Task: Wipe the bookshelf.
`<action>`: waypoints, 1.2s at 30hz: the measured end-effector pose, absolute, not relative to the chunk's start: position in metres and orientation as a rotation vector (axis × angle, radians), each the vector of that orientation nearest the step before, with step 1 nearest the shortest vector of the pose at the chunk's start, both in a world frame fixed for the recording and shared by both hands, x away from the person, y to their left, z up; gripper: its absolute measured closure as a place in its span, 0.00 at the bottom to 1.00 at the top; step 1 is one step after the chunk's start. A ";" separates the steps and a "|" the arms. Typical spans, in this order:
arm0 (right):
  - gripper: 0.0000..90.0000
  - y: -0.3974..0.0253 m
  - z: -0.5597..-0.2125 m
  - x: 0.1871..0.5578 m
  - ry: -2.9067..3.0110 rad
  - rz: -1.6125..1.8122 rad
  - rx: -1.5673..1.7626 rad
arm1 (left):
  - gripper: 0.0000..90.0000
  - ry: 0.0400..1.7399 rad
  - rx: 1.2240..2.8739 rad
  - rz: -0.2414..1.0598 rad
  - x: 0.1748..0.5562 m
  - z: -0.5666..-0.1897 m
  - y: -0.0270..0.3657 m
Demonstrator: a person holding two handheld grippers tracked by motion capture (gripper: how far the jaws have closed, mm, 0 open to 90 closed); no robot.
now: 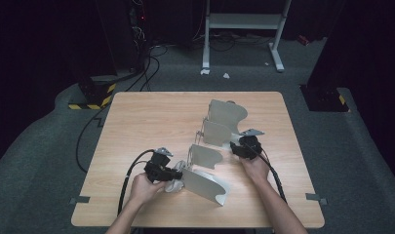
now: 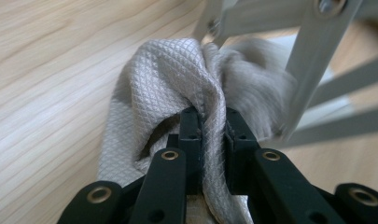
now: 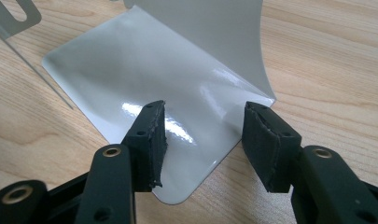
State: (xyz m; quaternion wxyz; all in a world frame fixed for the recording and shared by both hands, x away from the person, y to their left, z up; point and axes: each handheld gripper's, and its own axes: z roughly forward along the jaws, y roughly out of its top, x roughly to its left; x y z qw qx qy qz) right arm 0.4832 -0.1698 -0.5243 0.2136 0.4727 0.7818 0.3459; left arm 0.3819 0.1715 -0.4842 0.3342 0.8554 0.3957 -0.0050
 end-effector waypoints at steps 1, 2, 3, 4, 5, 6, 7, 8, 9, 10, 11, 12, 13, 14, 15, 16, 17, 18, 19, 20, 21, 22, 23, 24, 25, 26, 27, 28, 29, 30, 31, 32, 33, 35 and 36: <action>0.55 -0.170 -0.524 0.483 2.170 0.960 1.312 | 0.89 1.058 2.246 0.040 0.380 -0.483 0.179; 0.55 -0.170 -0.524 0.483 2.170 0.960 1.312 | 0.89 1.058 2.246 0.040 0.380 -0.483 0.179; 0.55 -0.170 -0.524 0.483 2.170 0.960 1.314 | 0.89 1.097 2.251 0.099 0.381 -0.482 0.188; 0.55 -0.170 -0.524 0.483 2.170 0.960 1.314 | 0.89 1.125 2.249 0.126 0.382 -0.482 0.193; 0.55 -0.170 -0.524 0.483 2.170 0.960 1.314 | 0.89 1.125 2.249 0.126 0.382 -0.482 0.193; 0.55 -0.170 -0.524 0.483 2.170 0.960 1.312 | 0.89 1.149 2.249 0.155 0.383 -0.481 0.199; 0.55 -0.170 -0.524 0.483 2.169 0.960 1.312 | 0.89 1.205 2.243 0.224 0.385 -0.481 0.209; 0.55 -0.170 -0.524 0.483 2.169 0.960 1.312 | 0.89 1.205 2.243 0.224 0.385 -0.481 0.209; 0.55 -0.170 -0.524 0.483 2.169 0.960 1.313 | 0.89 1.263 2.223 0.269 0.387 -0.481 0.220; 0.55 -0.170 -0.524 0.483 2.169 0.960 1.313 | 0.89 1.263 2.223 0.269 0.387 -0.481 0.220; 0.55 -0.170 -0.524 0.483 2.168 0.959 1.316 | 0.89 1.324 2.192 0.311 0.389 -0.481 0.230; 0.55 -0.170 -0.524 0.483 2.168 0.959 1.316 | 0.89 1.324 2.192 0.311 0.389 -0.481 0.230; 0.55 -0.170 -0.524 0.483 2.168 0.959 1.316 | 0.89 1.369 2.173 0.362 0.392 -0.481 0.239; 0.55 -0.170 -0.524 0.483 2.168 0.959 1.316 | 0.89 1.394 2.158 0.380 0.393 -0.482 0.242; 0.55 -0.170 -0.524 0.483 2.168 0.959 1.316 | 0.89 1.413 2.151 0.405 0.394 -0.481 0.246; 0.55 -0.170 -0.524 0.483 2.168 0.959 1.316 | 0.89 1.435 2.139 0.420 0.396 -0.482 0.249; 0.55 -0.170 -0.524 0.483 2.168 0.959 1.316 | 0.89 1.451 2.132 0.433 0.397 -0.482 0.252; 0.55 -0.170 -0.524 0.483 2.168 0.959 1.316 | 0.89 1.451 2.132 0.433 0.397 -0.482 0.252; 0.55 -0.170 -0.524 0.483 2.168 0.959 1.316 | 0.89 1.465 2.127 0.444 0.399 -0.482 0.255; 0.55 -0.170 -0.524 0.483 2.168 0.959 1.316 | 0.89 1.500 2.111 0.454 0.402 -0.482 0.259; 0.55 -0.170 -0.524 0.483 2.168 0.959 1.316 | 0.88 1.512 2.102 0.457 0.403 -0.481 0.261; 0.55 -0.170 -0.524 0.483 2.168 0.959 1.316 | 0.88 1.512 2.102 0.457 0.403 -0.481 0.261; 0.55 -0.170 -0.524 0.483 2.168 0.959 1.316 | 0.87 1.529 2.085 0.463 0.403 -0.480 0.263; 0.55 -0.170 -0.524 0.483 2.168 0.959 1.316 | 0.86 1.529 2.085 0.463 0.403 -0.480 0.263; 0.55 -0.170 -0.524 0.483 2.169 0.959 1.316 | 0.83 1.536 2.072 0.462 0.403 -0.480 0.264; 0.55 -0.170 -0.524 0.483 2.169 0.960 1.318 | 0.79 1.545 2.061 0.457 0.403 -0.479 0.264; 0.55 -0.170 -0.524 0.483 2.169 0.960 1.318 | 0.73 1.552 2.050 0.453 0.403 -0.478 0.264; 0.55 -0.170 -0.524 0.483 2.170 0.961 1.318 | 0.68 1.554 2.044 0.450 0.403 -0.477 0.264; 0.55 -0.170 -0.524 0.483 2.169 0.962 1.319 | 0.63 1.554 2.044 0.450 0.403 -0.477 0.264; 0.55 -0.170 -0.524 0.483 2.169 0.962 1.319 | 0.63 1.550 2.039 0.452 0.402 -0.475 0.263; 0.55 -0.170 -0.524 0.484 2.171 0.963 1.317 | 0.56 1.536 2.023 0.445 0.399 -0.471 0.261; 0.55 -0.170 -0.524 0.484 2.173 0.964 1.316 | 0.54 1.528 2.011 0.444 0.397 -0.468 0.260; 0.54 -0.170 -0.524 0.484 2.175 0.965 1.314 | 0.52 1.517 2.002 0.455 0.395 -0.465 0.259; 0.52 -0.171 -0.524 0.483 2.178 0.962 1.319 | 0.50 1.509 1.995 0.461 0.392 -0.460 0.258; 0.52 -0.171 -0.524 0.483 2.178 0.962 1.319 | 0.49 1.509 1.995 0.461 0.392 -0.460 0.258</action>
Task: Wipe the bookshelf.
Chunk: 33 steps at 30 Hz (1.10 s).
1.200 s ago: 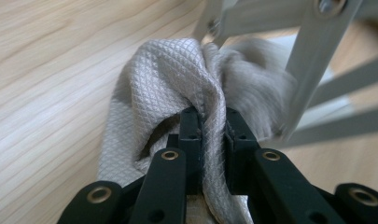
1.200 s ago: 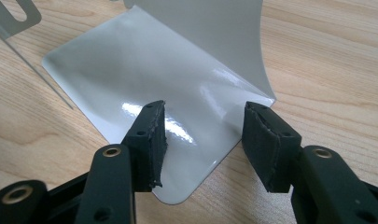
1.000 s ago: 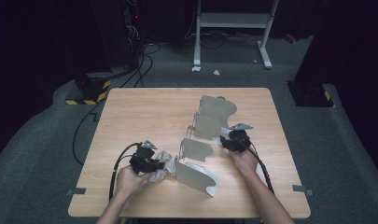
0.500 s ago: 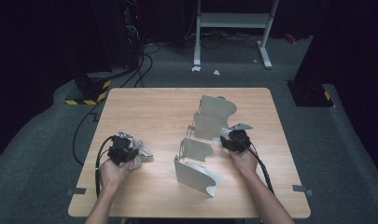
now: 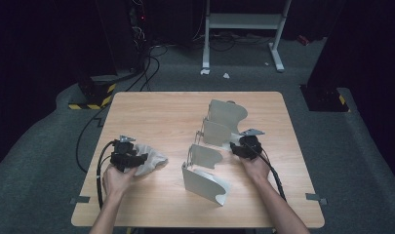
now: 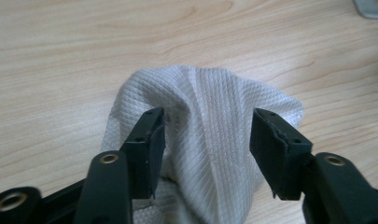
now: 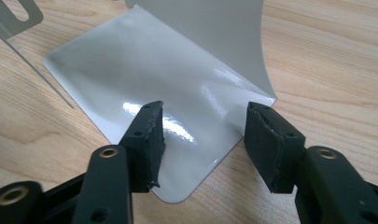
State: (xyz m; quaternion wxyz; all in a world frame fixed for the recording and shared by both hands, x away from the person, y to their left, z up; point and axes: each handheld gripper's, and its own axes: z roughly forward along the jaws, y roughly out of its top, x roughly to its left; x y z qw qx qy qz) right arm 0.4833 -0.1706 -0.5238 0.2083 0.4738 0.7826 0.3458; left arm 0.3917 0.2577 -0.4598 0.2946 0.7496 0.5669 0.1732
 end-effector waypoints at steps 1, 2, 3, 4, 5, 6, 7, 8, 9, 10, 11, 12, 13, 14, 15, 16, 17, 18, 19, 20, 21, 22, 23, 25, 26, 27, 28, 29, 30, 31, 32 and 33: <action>0.53 -0.170 -0.522 0.482 2.194 0.942 1.322 | 0.48 1.508 1.986 0.437 0.389 -0.457 0.257; 0.53 -0.170 -0.520 0.481 2.201 0.922 1.311 | 0.47 1.508 1.986 0.437 0.389 -0.457 0.257; 0.53 -0.170 -0.518 0.480 2.211 0.916 1.296 | 0.46 1.502 1.987 0.412 0.387 -0.455 0.254; 0.53 -0.170 -0.518 0.480 2.211 0.916 1.296 | 0.45 1.502 1.987 0.412 0.387 -0.455 0.254; 0.54 -0.170 -0.515 0.478 2.216 0.921 1.287 | 0.44 1.494 1.986 0.406 0.385 -0.453 0.252; 0.54 -0.170 -0.512 0.476 2.221 0.934 1.279 | 0.44 1.481 1.984 0.396 0.383 -0.452 0.250; 0.54 -0.172 -0.505 0.473 2.233 0.960 1.273 | 0.42 1.454 1.982 0.381 0.378 -0.448 0.243; 0.54 -0.172 -0.503 0.473 2.242 0.969 1.271 | 0.41 1.440 1.982 0.367 0.375 -0.447 0.239; 0.54 -0.173 -0.501 0.473 2.253 0.969 1.263 | 0.40 1.419 1.990 0.360 0.372 -0.445 0.235; 0.54 -0.173 -0.501 0.473 2.253 0.969 1.263 | 0.40 1.419 1.990 0.360 0.372 -0.445 0.235; 0.54 -0.174 -0.497 0.473 2.262 0.977 1.245 | 0.39 1.391 1.996 0.344 0.367 -0.442 0.225; 0.54 -0.175 -0.497 0.473 2.263 0.991 1.246 | 0.39 1.391 1.996 0.344 0.367 -0.442 0.225; 0.54 -0.175 -0.496 0.473 2.263 1.000 1.256 | 0.38 1.358 2.008 0.319 0.364 -0.440 0.216; 0.54 -0.176 -0.496 0.473 2.264 1.005 1.253 | 0.38 1.343 2.011 0.305 0.363 -0.440 0.212; 0.55 -0.176 -0.495 0.473 2.264 1.005 1.252 | 0.37 1.329 2.022 0.300 0.362 -0.440 0.207; 0.55 -0.176 -0.495 0.473 2.264 1.005 1.252 | 0.37 1.329 2.022 0.300 0.362 -0.440 0.207; 0.56 -0.177 -0.494 0.472 2.264 1.022 1.239 | 0.36 1.308 2.047 0.294 0.360 -0.441 0.198; 0.56 -0.177 -0.494 0.472 2.264 1.022 1.239 | 0.36 1.308 2.047 0.294 0.360 -0.441 0.198; 0.56 -0.176 -0.492 0.472 2.263 1.030 1.232 | 0.36 1.299 2.056 0.288 0.358 -0.442 0.195; 0.58 -0.176 -0.491 0.471 2.266 1.040 1.226 | 0.36 1.298 2.062 0.286 0.356 -0.443 0.192; 0.59 -0.174 -0.490 0.469 2.278 1.050 1.204 | 0.34 1.298 2.071 0.289 0.353 -0.447 0.187; 0.59 -0.174 -0.490 0.469 2.278 1.050 1.204 | 0.34 1.298 2.071 0.289 0.353 -0.447 0.187; 0.59 -0.172 -0.490 0.468 2.294 1.056 1.180 | 0.34 1.300 2.076 0.279 0.350 -0.451 0.182; 0.60 -0.171 -0.490 0.468 2.303 1.053 1.168 | 0.33 1.305 2.083 0.275 0.349 -0.453 0.179; 0.60 -0.170 -0.490 0.468 2.319 1.052 1.168 | 0.31 1.307 2.090 0.268 0.347 -0.456 0.175; 0.60 -0.169 -0.490 0.469 2.332 1.042 1.165 | 0.31 1.307 2.098 0.262 0.346 -0.458 0.173; 0.60 -0.167 -0.490 0.469 2.340 1.032 1.150 | 0.30 1.307 2.107 0.259 0.345 -0.459 0.171; 0.60 -0.165 -0.488 0.470 2.346 1.028 1.134 | 0.29 1.307 2.115 0.260 0.345 -0.461 0.168; 0.60 -0.163 -0.487 0.470 2.348 1.024 1.120 | 0.29 1.306 2.117 0.258 0.344 -0.463 0.167; 0.60 -0.161 -0.486 0.471 2.350 1.021 1.111 | 0.28 1.304 2.115 0.252 0.343 -0.464 0.165; 0.61 -0.160 -0.486 0.471 2.347 1.025 1.111 | 0.28 1.304 2.115 0.252 0.343 -0.464 0.165; 0.61 -0.159 -0.487 0.473 2.348 1.032 1.116 | 0.28 1.294 2.111 0.235 0.340 -0.467 0.162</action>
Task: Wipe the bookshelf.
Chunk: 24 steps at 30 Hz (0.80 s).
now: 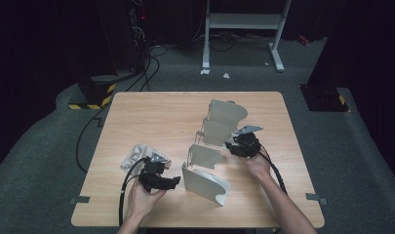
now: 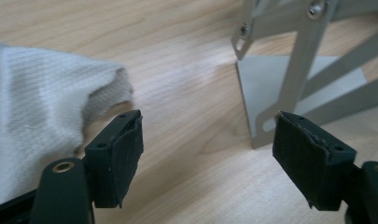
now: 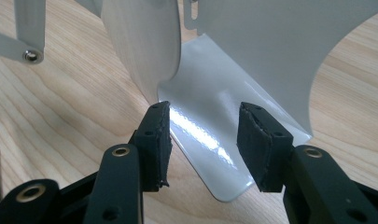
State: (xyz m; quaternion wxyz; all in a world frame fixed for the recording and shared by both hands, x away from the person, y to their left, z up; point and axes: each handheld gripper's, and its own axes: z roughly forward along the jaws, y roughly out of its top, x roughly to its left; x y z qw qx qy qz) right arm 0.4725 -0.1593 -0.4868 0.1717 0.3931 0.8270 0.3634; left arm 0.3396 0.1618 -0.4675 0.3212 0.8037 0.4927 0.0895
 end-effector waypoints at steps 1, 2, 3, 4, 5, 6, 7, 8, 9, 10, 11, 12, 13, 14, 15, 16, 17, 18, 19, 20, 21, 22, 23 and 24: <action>0.61 -0.159 -0.487 0.473 2.348 1.032 1.116 | 0.27 1.294 2.111 0.235 0.340 -0.467 0.162; 0.60 -0.158 -0.489 0.474 2.363 1.026 1.135 | 0.27 1.282 2.113 0.224 0.335 -0.471 0.159; 0.60 -0.158 -0.489 0.474 2.363 1.026 1.135 | 0.26 1.282 2.113 0.224 0.335 -0.471 0.159; 0.61 -0.155 -0.491 0.474 2.376 1.018 1.125 | 0.26 1.280 2.112 0.215 0.333 -0.474 0.157; 0.61 -0.155 -0.492 0.474 2.378 1.017 1.120 | 0.26 1.276 2.117 0.207 0.330 -0.478 0.155; 0.62 -0.153 -0.492 0.474 2.381 1.015 1.115 | 0.26 1.278 2.110 0.196 0.328 -0.480 0.153; 0.62 -0.153 -0.492 0.474 2.381 1.015 1.115 | 0.26 1.278 2.110 0.196 0.328 -0.480 0.153; 0.62 -0.151 -0.491 0.474 2.380 1.025 1.111 | 0.26 1.281 2.107 0.191 0.327 -0.484 0.151; 0.62 -0.151 -0.491 0.474 2.380 1.025 1.111 | 0.26 1.281 2.107 0.191 0.327 -0.484 0.151; 0.65 -0.148 -0.488 0.474 2.381 1.037 1.098 | 0.26 1.279 2.100 0.179 0.326 -0.486 0.148; 0.66 -0.147 -0.487 0.474 2.382 1.043 1.086 | 0.26 1.281 2.099 0.180 0.327 -0.487 0.147; 0.68 -0.145 -0.485 0.475 2.384 1.046 1.078 | 0.26 1.282 2.105 0.176 0.327 -0.487 0.146; 0.68 -0.145 -0.485 0.475 2.384 1.046 1.078 | 0.25 1.282 2.105 0.176 0.327 -0.487 0.146; 0.72 -0.142 -0.483 0.475 2.391 1.051 1.067 | 0.24 1.291 2.114 0.168 0.328 -0.488 0.144; 0.74 -0.140 -0.483 0.476 2.392 1.053 1.060 | 0.24 1.299 2.117 0.170 0.329 -0.489 0.143; 0.77 -0.139 -0.482 0.476 2.392 1.052 1.059 | 0.24 1.302 2.116 0.169 0.329 -0.489 0.143; 0.77 -0.139 -0.482 0.476 2.392 1.052 1.059 | 0.24 1.302 2.116 0.169 0.329 -0.489 0.143; 0.80 -0.138 -0.482 0.476 2.393 1.054 1.057 | 0.24 1.305 2.116 0.170 0.330 -0.489 0.143; 0.84 -0.137 -0.482 0.476 2.394 1.059 1.052 | 0.25 1.308 2.112 0.169 0.331 -0.489 0.144; 0.89 -0.136 -0.483 0.476 2.397 1.052 1.049 | 0.25 1.318 2.105 0.170 0.332 -0.489 0.145; 0.89 -0.136 -0.483 0.476 2.397 1.052 1.049 | 0.25 1.318 2.105 0.170 0.332 -0.489 0.145; 0.93 -0.135 -0.484 0.476 2.406 1.041 1.039 | 0.25 1.333 2.096 0.176 0.334 -0.489 0.146; 0.93 -0.135 -0.484 0.476 2.406 1.041 1.039 | 0.26 1.333 2.096 0.176 0.334 -0.489 0.146; 0.94 -0.134 -0.485 0.476 2.408 1.035 1.038 | 0.26 1.341 2.090 0.178 0.336 -0.489 0.146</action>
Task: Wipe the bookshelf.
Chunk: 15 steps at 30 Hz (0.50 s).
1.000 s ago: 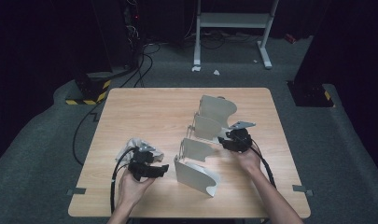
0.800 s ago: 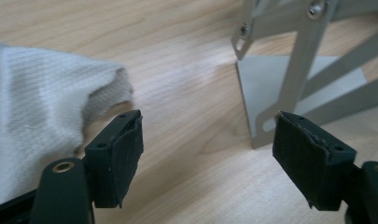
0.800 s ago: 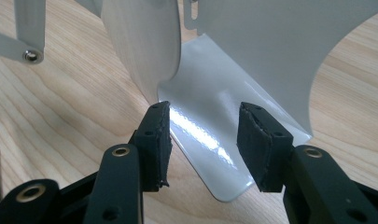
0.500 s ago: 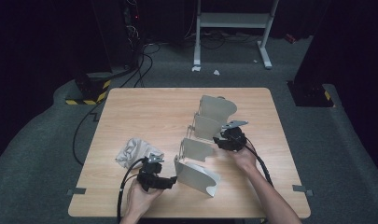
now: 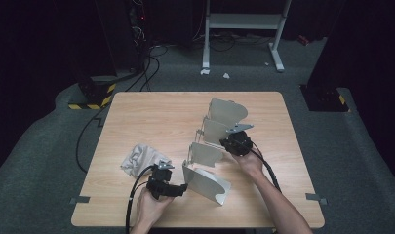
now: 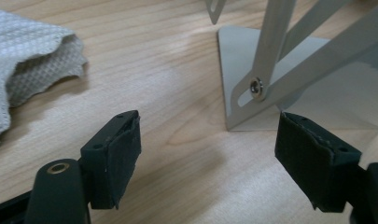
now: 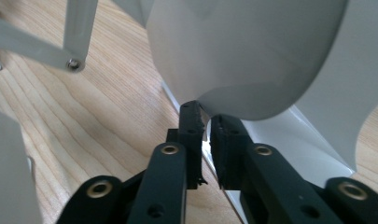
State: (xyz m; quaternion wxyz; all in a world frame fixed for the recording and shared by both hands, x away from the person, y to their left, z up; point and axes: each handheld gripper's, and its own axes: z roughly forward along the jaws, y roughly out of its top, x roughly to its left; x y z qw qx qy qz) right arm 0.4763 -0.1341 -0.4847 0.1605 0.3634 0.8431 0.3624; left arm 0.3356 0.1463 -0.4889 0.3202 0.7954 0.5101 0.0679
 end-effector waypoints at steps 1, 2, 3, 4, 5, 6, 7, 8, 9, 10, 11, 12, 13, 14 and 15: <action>0.95 -0.133 -0.485 0.476 2.408 1.035 1.041 | 0.26 1.345 2.088 0.181 0.337 -0.489 0.147; 0.96 -0.133 -0.485 0.476 2.407 1.036 1.039 | 0.26 1.354 2.083 0.174 0.339 -0.489 0.147; 0.97 -0.132 -0.486 0.476 2.406 1.038 1.038 | 0.26 1.366 2.079 0.173 0.343 -0.489 0.147; 0.98 -0.132 -0.486 0.476 2.407 1.035 1.034 | 0.26 1.375 2.074 0.171 0.344 -0.489 0.147; 0.98 -0.131 -0.486 0.476 2.406 1.035 1.031 | 0.26 1.375 2.074 0.171 0.344 -0.489 0.147; 0.98 -0.131 -0.485 0.476 2.405 1.033 1.033 | 0.26 1.384 2.072 0.169 0.348 -0.489 0.148; 0.98 -0.131 -0.486 0.476 2.401 1.030 1.035 | 0.26 1.384 2.072 0.169 0.348 -0.489 0.148; 0.99 -0.130 -0.486 0.476 2.397 1.028 1.043 | 0.26 1.387 2.071 0.172 0.350 -0.489 0.147; 0.99 -0.130 -0.486 0.476 2.397 1.028 1.043 | 0.26 1.393 2.068 0.169 0.352 -0.489 0.147; 0.99 -0.129 -0.486 0.475 2.389 1.030 1.055 | 0.26 1.403 2.076 0.171 0.356 -0.490 0.147; 0.99 -0.128 -0.486 0.475 2.386 1.028 1.062 | 0.26 1.412 2.076 0.172 0.359 -0.490 0.147; 0.99 -0.128 -0.485 0.475 2.382 1.026 1.066 | 0.26 1.427 2.073 0.196 0.360 -0.490 0.147; 0.99 -0.128 -0.485 0.475 2.382 1.026 1.066 | 0.29 1.427 2.073 0.196 0.360 -0.490 0.147; 0.98 -0.129 -0.486 0.476 2.378 1.024 1.086 | 0.29 1.451 2.034 0.190 0.366 -0.490 0.149; 0.98 -0.129 -0.486 0.476 2.376 1.026 1.098 | 0.29 1.454 2.022 0.185 0.369 -0.489 0.149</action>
